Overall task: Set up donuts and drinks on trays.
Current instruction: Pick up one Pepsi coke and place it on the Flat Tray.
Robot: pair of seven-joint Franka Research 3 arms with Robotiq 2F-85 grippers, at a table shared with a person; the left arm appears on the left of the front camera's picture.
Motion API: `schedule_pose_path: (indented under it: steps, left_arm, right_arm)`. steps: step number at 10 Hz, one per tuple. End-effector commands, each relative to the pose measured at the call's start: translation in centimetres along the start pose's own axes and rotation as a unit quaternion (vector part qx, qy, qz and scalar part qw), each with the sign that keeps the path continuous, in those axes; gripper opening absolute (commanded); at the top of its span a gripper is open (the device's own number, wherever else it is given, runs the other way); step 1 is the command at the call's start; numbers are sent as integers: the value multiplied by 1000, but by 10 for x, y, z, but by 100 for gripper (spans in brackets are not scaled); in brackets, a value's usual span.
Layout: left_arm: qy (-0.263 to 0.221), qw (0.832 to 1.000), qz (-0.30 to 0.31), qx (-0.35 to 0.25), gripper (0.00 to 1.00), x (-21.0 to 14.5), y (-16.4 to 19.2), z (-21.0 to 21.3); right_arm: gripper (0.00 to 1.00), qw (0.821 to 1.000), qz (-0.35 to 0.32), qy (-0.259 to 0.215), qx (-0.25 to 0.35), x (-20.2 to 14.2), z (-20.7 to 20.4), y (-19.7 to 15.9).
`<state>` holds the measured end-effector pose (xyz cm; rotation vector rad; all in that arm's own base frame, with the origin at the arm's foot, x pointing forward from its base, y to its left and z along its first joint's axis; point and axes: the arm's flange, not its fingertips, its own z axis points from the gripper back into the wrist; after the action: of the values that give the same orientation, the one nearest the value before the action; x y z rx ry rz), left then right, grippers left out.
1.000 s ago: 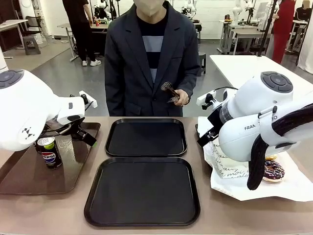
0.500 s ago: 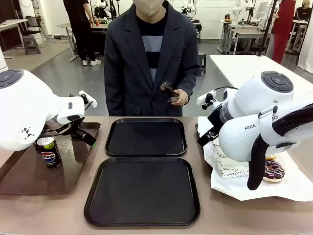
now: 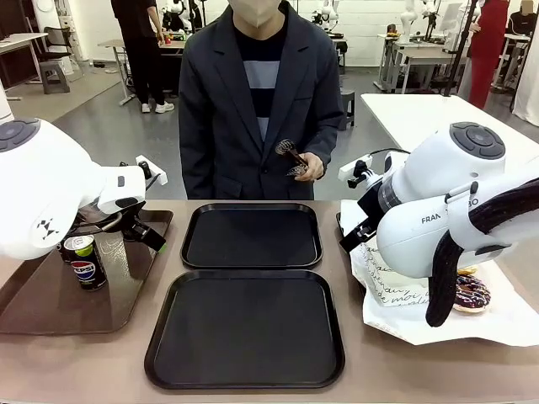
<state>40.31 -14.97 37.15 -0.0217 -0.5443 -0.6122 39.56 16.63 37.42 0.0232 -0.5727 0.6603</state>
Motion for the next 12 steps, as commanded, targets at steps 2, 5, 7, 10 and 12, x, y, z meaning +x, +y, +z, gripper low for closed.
schedule_pose_path:
  steps: [2, 5, 7, 10, 12]
  left_arm:
    - [-8, 1000, -24, -4, 100, -17, -13, 41]
    - [18, 994, -71, -80, 100, -92, -23, 131]
    - [51, 990, -66, -113, 100, -136, -28, 155]
    - [61, 994, -47, -78, 100, -164, -34, 153]
    - [73, 987, -58, -133, 100, -37, -2, 190]
  right_arm:
    - [100, 1000, 9, 0, -22, -24, 30, 10]
    - [100, 999, -3, 24, -35, -126, 118, 35]
    - [100, 998, -33, 55, -18, -188, 151, 58]
    - [100, 995, -22, 77, -55, -220, 154, 73]
    - [100, 996, -27, 80, -25, -14, 168, 2]
